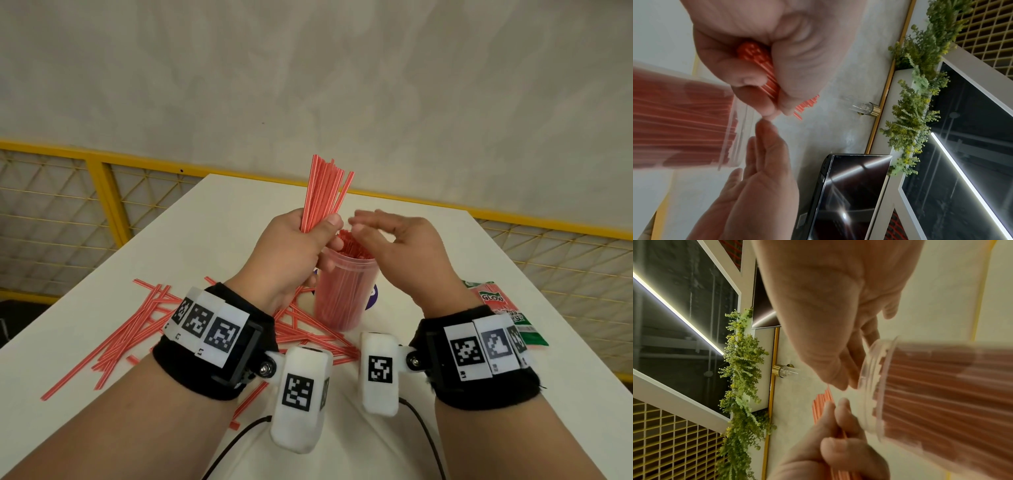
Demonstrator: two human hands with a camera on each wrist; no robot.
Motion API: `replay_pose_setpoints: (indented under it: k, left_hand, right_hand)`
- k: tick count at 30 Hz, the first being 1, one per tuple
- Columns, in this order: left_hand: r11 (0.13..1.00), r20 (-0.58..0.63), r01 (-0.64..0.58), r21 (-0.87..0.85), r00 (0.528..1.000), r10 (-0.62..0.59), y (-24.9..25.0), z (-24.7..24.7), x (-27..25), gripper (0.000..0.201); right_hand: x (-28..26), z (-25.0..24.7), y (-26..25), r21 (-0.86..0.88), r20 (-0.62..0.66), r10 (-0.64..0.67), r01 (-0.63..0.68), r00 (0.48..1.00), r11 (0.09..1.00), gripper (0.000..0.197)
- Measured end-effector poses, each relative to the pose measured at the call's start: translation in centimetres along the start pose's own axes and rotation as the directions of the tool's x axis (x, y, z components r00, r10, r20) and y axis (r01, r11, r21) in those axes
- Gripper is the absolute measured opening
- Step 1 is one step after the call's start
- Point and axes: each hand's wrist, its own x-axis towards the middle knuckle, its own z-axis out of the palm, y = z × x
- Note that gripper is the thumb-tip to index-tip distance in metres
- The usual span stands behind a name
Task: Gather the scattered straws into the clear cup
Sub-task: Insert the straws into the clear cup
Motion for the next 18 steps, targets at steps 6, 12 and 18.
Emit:
replay_pose_setpoints:
  k: [6, 12, 18]
  left_hand:
    - [0.998, 0.096, 0.047, -0.037, 0.994, -0.043, 0.2, 0.1, -0.2, 0.018]
    - [0.997, 0.188, 0.063, -0.035, 0.981, -0.055, 0.1, 0.4, -0.6, 0.012]
    - [0.998, 0.210, 0.067, -0.021, 0.976, -0.061, 0.1, 0.4, -0.7, 0.019]
  right_hand:
    - [0.0, -0.3, -1.0, 0.274, -0.212, 0.009, 0.050, 0.977, 0.960, 0.032]
    - [-0.3, -0.6, -1.6, 0.437, -0.193, 0.009, 0.078, 0.981, 0.896, 0.035]
    - [-0.3, -0.6, -1.7, 0.569, -0.183, 0.056, 0.059, 0.982, 0.820, 0.030]
